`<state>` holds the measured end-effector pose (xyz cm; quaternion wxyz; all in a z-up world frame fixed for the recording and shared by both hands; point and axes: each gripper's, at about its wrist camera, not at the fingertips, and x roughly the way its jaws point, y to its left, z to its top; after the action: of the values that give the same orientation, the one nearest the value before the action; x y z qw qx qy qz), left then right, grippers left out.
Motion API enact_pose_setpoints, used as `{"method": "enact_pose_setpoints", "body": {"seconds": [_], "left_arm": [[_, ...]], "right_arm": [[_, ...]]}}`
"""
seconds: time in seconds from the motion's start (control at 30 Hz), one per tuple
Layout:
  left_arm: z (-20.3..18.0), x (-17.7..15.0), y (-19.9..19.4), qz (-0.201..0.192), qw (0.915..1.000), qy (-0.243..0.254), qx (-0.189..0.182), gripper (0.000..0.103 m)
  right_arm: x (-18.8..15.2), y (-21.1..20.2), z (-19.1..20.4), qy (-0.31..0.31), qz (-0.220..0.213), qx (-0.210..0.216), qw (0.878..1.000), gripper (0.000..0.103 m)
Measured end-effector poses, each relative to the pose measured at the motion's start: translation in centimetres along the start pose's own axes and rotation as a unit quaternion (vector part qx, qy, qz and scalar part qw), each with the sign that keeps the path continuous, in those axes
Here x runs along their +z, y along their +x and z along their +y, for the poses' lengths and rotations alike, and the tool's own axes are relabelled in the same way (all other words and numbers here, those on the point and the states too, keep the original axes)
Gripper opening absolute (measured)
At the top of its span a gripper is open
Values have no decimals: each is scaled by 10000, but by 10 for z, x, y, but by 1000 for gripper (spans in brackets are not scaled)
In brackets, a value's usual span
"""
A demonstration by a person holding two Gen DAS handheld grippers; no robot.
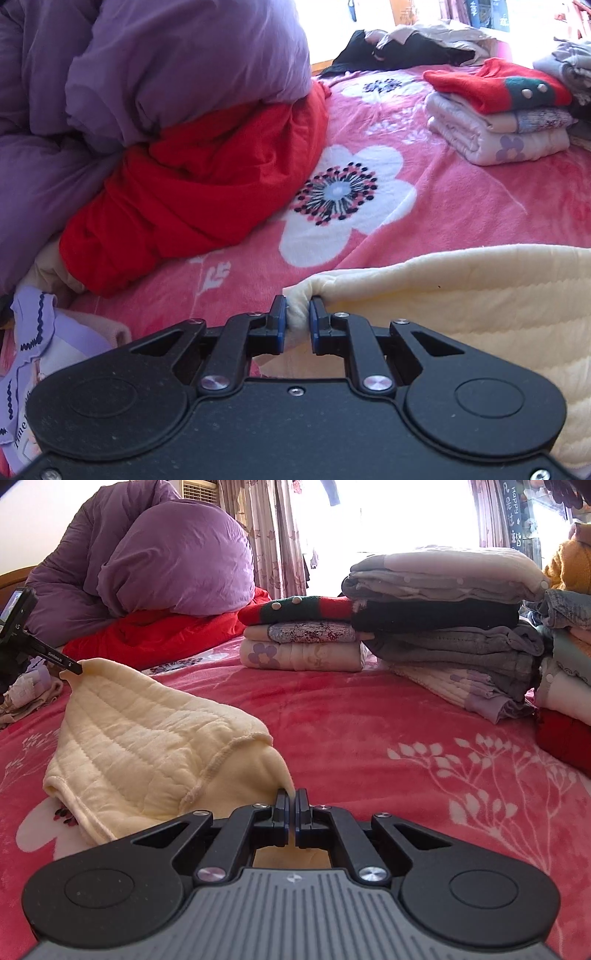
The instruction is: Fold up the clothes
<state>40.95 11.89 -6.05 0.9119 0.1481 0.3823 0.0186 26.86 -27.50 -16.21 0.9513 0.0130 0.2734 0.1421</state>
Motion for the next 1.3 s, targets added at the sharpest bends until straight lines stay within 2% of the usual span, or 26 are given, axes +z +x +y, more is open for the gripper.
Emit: {"method": "enact_pose_setpoints", "body": {"seconds": [0.27,0.57,0.63,0.67,0.7,0.73,0.8,0.87,0.97,1.07,1.13,1.2,1.3], "left_arm": [[5,18,32,515,9984,-157,-146,12],[-10,30,70,775,9966,43,-276,12],[-8,32,69,577,9980,52,-254,16],[-5,32,67,452,9988,14,-210,25],[1,32,63,321,9994,-90,-123,39],[7,30,58,180,9996,-207,-11,40],[26,25,45,-136,9984,-540,139,39],[46,15,34,-293,9945,-974,231,38],[64,-4,22,-361,9888,-1441,124,38],[65,-24,15,-368,9833,-1749,-338,36],[53,-31,17,-404,9823,-1707,-656,36],[39,-31,23,-473,9829,-1601,-779,37],[30,-23,40,-534,9791,-1763,-862,36]], "right_arm": [[2,9,2,-11,114,-34,9999,4],[-2,1,-2,86,125,12,9999,3],[-2,0,-4,154,123,21,9998,3],[-2,0,-4,174,134,26,9998,3],[-2,1,-4,183,144,21,9997,3],[-2,1,-4,192,153,17,9997,3],[-2,2,-4,210,170,14,9996,3],[-2,0,-4,231,179,29,9996,3],[-2,-3,-5,274,189,48,9994,3],[-3,-7,-8,371,176,69,9991,3],[-4,-9,-11,502,183,108,9985,3],[-5,-9,-13,551,205,101,9982,3],[-6,-10,-14,577,220,120,9980,3]]}}
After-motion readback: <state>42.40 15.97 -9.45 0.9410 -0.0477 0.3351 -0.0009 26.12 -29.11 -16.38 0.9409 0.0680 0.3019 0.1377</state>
